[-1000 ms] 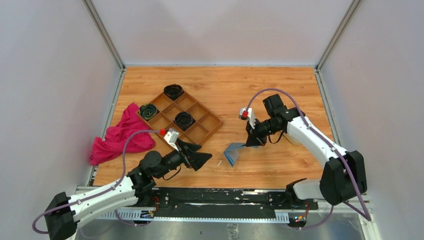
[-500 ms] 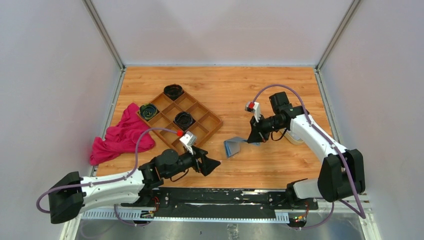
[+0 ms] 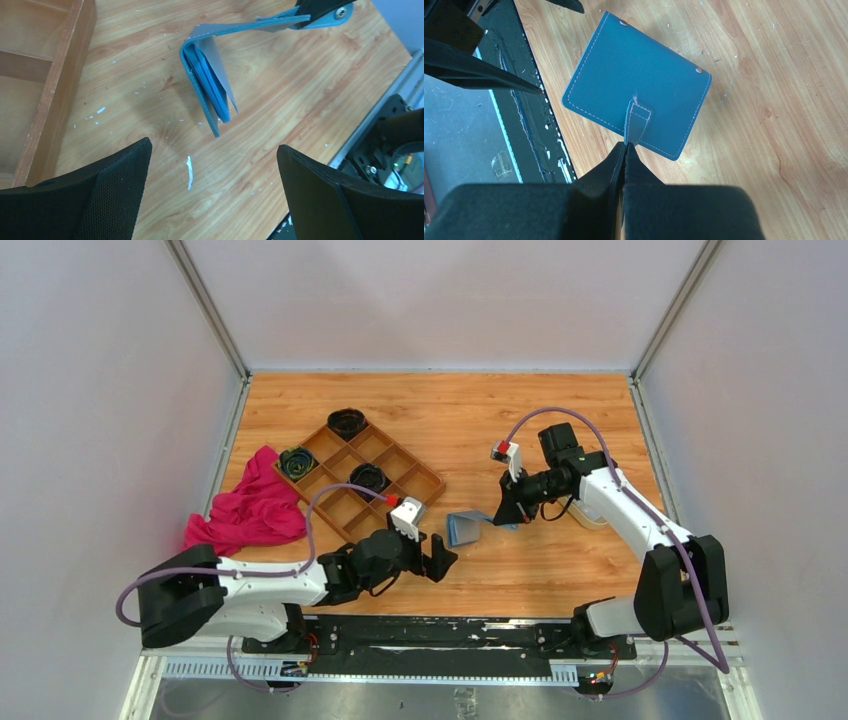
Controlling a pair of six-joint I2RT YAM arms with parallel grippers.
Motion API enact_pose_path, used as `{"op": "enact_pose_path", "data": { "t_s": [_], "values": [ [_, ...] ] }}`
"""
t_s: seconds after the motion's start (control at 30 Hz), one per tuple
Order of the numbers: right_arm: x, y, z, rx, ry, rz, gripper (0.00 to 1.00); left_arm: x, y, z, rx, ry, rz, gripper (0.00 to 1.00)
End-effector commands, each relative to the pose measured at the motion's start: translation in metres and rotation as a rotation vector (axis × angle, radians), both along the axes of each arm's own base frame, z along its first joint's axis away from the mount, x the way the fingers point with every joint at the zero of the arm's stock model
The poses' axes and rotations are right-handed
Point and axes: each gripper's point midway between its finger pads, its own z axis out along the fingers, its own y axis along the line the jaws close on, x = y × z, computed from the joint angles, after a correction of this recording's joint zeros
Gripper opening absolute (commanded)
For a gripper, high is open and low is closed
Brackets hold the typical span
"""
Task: Put the credit cards into the card holder
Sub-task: Open the card holder at the center of the board.
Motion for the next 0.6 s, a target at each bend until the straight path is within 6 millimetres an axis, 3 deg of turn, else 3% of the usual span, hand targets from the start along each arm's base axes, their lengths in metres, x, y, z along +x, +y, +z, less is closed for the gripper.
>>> {"op": "enact_pose_path", "data": {
  "t_s": [0.0, 0.33, 0.57],
  "values": [
    [0.000, 0.002, 0.006, 0.037, 0.018, -0.006, 0.00, 0.018, -0.007, 0.012, -0.014, -0.087, 0.058, 0.98],
    [-0.001, 0.002, 0.008, 0.049, 0.017, -0.004, 0.00, 0.033, -0.034, -0.001, -0.056, -0.091, -0.008, 0.79],
    [-0.001, 0.001, 0.008, 0.050, 0.019, 0.001, 0.00, 0.042, -0.038, 0.002, -0.104, -0.118, -0.010, 0.52]
  ]
}}
